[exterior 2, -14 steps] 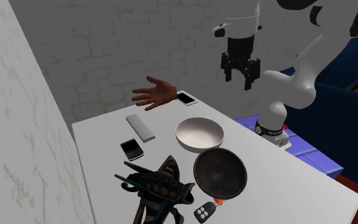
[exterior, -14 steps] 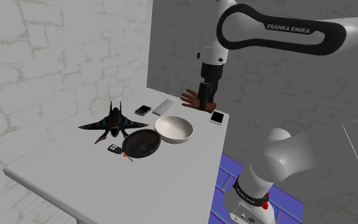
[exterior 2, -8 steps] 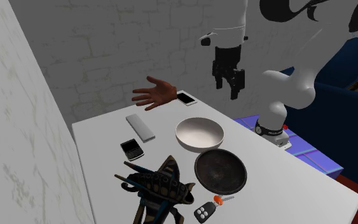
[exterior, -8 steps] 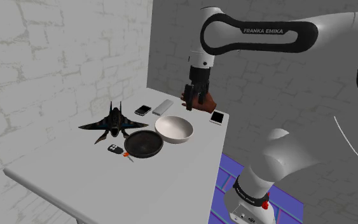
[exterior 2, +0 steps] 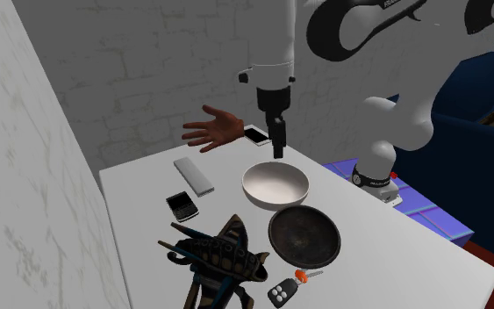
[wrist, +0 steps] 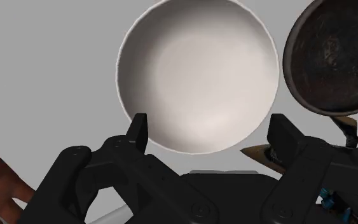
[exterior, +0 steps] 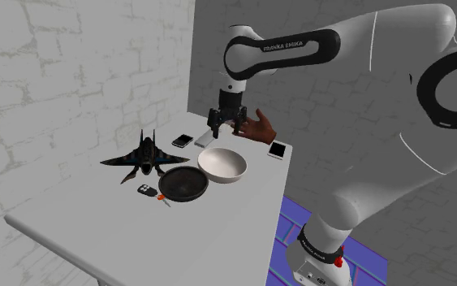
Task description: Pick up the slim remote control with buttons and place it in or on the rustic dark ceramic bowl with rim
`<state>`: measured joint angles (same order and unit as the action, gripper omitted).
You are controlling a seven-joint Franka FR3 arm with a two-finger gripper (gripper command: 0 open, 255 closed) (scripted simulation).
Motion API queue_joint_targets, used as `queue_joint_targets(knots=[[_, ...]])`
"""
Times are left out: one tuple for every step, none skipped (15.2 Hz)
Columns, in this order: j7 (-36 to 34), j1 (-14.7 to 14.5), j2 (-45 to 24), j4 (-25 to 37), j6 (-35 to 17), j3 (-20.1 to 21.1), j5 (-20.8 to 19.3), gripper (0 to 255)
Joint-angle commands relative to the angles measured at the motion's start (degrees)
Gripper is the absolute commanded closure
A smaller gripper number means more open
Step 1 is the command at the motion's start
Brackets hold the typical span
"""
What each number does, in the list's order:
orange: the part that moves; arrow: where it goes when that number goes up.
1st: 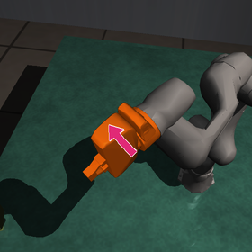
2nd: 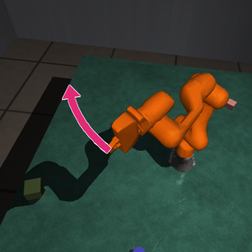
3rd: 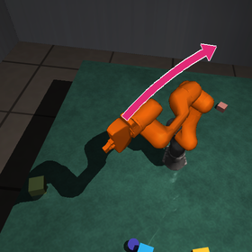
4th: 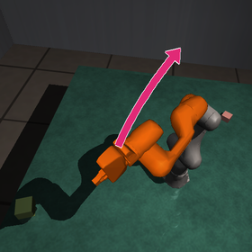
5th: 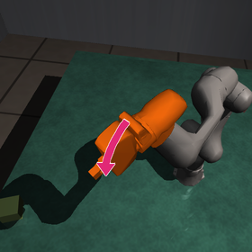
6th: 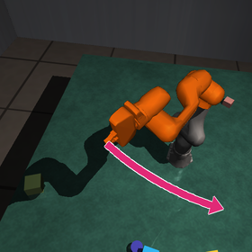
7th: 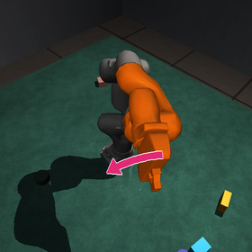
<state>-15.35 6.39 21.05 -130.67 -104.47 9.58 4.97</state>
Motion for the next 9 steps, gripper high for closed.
queue_joint_targets(knots=[[-3.65,1.18,-4.09,1.8,-2.77,0.39,-0.57,0],[-5.4,1.71,-6.07,2.87,-3.9,0.51,-0.91,0],[-7.15,2.21,-8.05,3.98,-4.96,0.58,-1.29,0],[-8.89,2.69,-10.01,5.13,-5.96,0.6,-1.7,0],[-10.62,3.14,-11.95,6.32,-6.9,0.57,-2.14,0],[-12.34,3.57,-13.87,7.55,-7.77,0.5,-2.58,0],[-14.03,3.99,-15.77,8.82,-8.59,0.38,-3.04,0],[-15.71,4.36,-17.64,10.12,-9.35,0.2,-3.5,0],[-17.36,4.71,-19.49,11.45,-10.05,-0.02,-3.96,0]])
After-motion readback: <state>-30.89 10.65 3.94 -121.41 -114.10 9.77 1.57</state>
